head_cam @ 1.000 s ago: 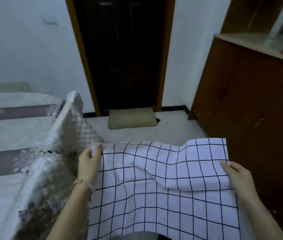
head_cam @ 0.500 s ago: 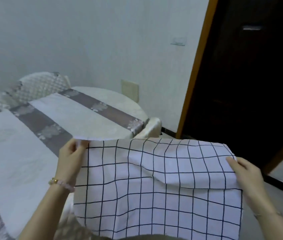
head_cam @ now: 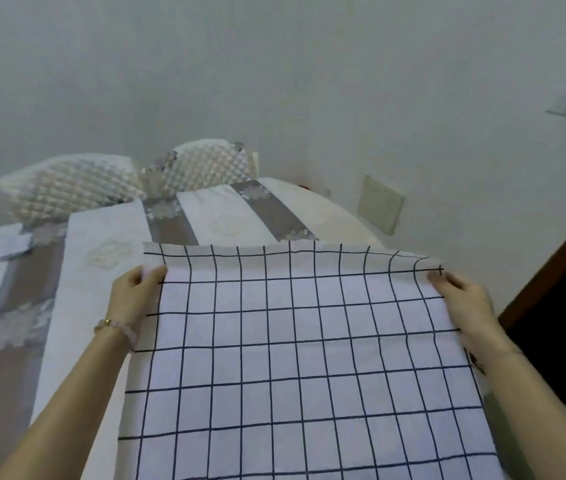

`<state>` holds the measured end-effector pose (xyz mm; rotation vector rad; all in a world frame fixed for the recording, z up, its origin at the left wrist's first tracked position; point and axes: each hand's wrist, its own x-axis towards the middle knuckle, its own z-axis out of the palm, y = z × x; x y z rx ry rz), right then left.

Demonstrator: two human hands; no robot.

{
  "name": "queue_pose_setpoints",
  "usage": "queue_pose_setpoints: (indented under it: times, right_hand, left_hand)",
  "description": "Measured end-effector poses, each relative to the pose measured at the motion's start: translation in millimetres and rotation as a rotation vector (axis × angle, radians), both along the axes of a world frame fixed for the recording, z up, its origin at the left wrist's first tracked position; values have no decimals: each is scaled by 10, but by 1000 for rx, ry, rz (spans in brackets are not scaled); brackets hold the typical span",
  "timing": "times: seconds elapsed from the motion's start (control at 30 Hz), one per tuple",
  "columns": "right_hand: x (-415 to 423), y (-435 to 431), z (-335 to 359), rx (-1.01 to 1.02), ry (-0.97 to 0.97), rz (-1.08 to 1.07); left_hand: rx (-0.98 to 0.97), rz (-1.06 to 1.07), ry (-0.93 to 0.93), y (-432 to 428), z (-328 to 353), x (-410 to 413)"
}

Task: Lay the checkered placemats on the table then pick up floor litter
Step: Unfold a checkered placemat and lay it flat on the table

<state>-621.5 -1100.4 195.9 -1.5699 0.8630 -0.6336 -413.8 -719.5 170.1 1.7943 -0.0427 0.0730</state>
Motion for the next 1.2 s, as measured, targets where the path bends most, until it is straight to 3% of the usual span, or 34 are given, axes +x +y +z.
queue_pose_setpoints:
  times: [0.3,0.47,0.63,0.9,1.2]
  right_hand:
    - [1567,-535,-479,-56,184,204]
    - [2271,-979,-1051,40,269,339]
    - [2781,-1263,-1560,52,351,391]
    - [2922,-1284,-1782,66,450,455]
    - [2270,-1463,-1730,19,582,567]
  left_hand:
    - [99,162,246,-151,-552,720]
    - [140,210,459,-295,-942,974]
    - [196,297,511,-529,-1154,1118]
    - [171,244,597,-660,-1297,799]
    - [137,280,719,-418,-1456,142]
